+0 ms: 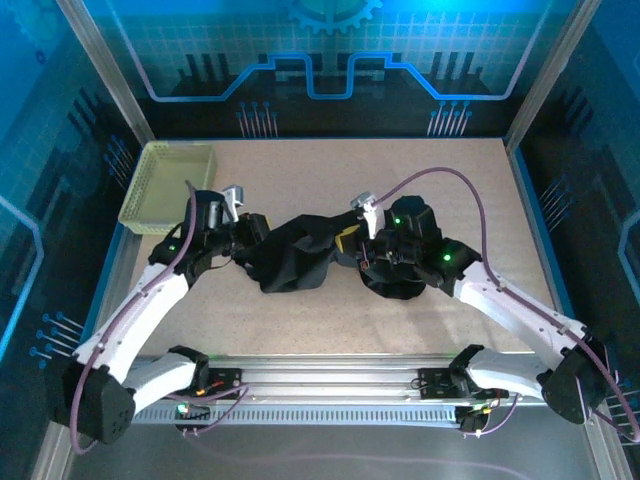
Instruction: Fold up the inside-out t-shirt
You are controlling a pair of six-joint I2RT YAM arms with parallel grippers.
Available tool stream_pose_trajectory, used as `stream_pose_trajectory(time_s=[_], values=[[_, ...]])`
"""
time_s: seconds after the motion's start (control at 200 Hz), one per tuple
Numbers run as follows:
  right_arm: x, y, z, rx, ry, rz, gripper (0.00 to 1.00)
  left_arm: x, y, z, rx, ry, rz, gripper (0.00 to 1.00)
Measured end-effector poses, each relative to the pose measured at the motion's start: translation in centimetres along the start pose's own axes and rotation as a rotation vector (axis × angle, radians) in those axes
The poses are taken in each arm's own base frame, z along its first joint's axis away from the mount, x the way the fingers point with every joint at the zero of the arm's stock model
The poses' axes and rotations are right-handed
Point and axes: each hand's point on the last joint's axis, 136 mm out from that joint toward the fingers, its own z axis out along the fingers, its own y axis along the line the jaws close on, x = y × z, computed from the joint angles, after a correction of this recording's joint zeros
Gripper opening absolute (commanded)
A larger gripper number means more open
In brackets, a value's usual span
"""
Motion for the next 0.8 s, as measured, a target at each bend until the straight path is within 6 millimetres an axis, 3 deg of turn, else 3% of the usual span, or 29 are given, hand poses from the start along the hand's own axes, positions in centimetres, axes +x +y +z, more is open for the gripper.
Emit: stream_pose_trajectory(time_s=[0.055, 0.17, 0.23, 0.345, 0.45, 0.615, 0.72, 0.8], values=[[0.3, 0.3, 0.3, -0.028, 0.015, 0.016, 0.0, 0.3, 0.4, 0.5, -0.021, 0.024, 0.0, 0.46], [0.6, 0.3, 1.0, -0.042, 0.043, 0.06, 0.0, 0.9, -0.2, 0.3, -0.048, 0.031, 0.039, 0.57], [0.3, 0.4, 1.2, -0.05, 0.045, 0.076, 0.0, 1.9, -2.0, -0.6, -0.016, 0.028, 0.114, 0.62], [-0.7, 1.1, 1.4, -0.085, 0.037, 0.084, 0.0, 3.6, -6.4, -2.7, 0.119, 0.013, 0.245, 0.6], [-1.2, 1.8, 1.2, -0.118, 0.034, 0.089, 0.0, 4.4, -8.3, -2.7, 0.175, 0.016, 0.311, 0.61], [-1.9, 2.6, 1.0, -0.149, 0.029, 0.088, 0.0, 6.2, -9.0, -1.1, 0.188, 0.057, 0.378, 0.65], [-1.7, 2.4, 1.0, -0.128, 0.035, 0.09, 0.0, 5.4, -8.5, -0.9, 0.148, 0.015, 0.382, 0.73], [-1.6, 1.0, 0.3, -0.043, 0.028, 0.089, 0.0, 4.1, -7.5, -1.1, 0.1, -0.043, 0.349, 0.81]])
